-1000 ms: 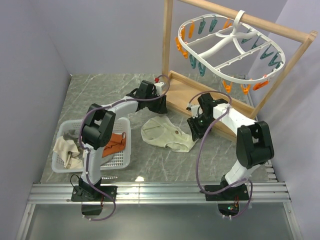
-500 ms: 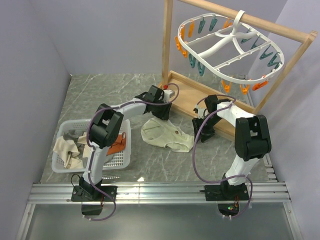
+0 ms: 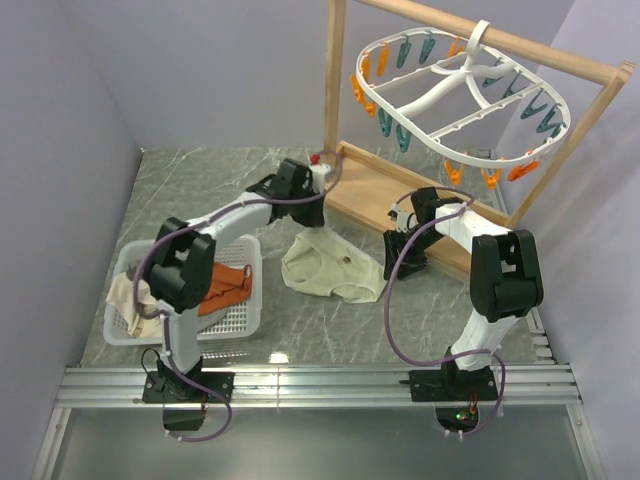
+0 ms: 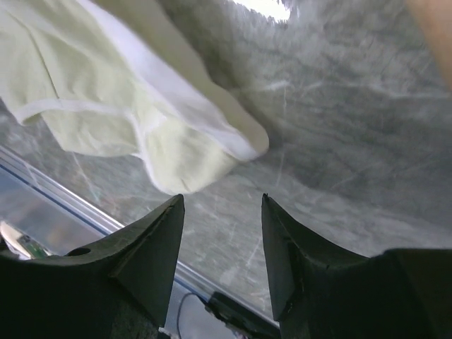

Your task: Clip the underwear to the hanger

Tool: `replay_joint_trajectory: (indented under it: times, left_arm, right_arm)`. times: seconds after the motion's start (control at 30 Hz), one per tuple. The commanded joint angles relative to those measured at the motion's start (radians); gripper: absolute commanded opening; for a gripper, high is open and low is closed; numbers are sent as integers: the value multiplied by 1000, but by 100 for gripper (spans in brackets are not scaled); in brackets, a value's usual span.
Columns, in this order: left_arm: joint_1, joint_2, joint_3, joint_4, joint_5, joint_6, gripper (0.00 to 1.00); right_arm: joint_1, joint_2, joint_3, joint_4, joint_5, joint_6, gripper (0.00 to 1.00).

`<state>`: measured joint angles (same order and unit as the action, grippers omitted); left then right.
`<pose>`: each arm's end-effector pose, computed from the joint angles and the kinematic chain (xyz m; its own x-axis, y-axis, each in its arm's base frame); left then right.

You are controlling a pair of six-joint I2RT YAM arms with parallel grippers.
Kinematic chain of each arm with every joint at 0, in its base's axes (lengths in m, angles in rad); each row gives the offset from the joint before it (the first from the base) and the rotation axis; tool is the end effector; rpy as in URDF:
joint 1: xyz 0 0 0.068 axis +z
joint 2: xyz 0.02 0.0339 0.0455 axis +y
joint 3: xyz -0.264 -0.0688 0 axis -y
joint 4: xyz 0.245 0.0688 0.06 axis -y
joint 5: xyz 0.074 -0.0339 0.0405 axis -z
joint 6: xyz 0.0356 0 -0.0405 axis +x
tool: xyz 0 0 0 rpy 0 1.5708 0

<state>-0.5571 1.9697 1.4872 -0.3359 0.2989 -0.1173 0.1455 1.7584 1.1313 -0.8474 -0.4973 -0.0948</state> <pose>0.3690 -0.2422 0.2174 -0.6945 0.3009 -0.6535 0.5989 0.7451 -0.2935 0.3072 0.0622 0.1729 -0.9641 -0.2254 -0.1407 -0.2653 0.8454 0.4636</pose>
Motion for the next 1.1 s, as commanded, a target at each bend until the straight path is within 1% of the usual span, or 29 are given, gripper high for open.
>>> replay_joint_trajectory:
  times: [0.0,0.07,0.17,0.3,0.5,0.67,0.93,1.07]
  left_arm:
    - [71,-49,24,63,-4,-32,0]
    - [98,12,48,40,14,-36,0]
    - [105,92,94,8,32,-36,0]
    - [109,132,117,26,32,-47,0]
    - [125,139,122,26,22,-41,0]
    - [129,114,84,54,36,-39,0]
    - [129,78,45,72,45,-38,0]
    - [129,60,31,83,49,-33,0]
  right_arm:
    - [-7,1,7,85,-55,62,55]
    - [-7,6,8,108,-86,93,55]
    - [-7,15,2,166,-112,148,53]
    - [-9,23,-22,290,-115,247,49]
    - [-18,67,-41,381,-69,371,46]
    - [-21,66,-41,445,-18,452,43]
    - [-11,110,-19,464,28,487,42]
    - [14,95,-50,514,71,509,41]
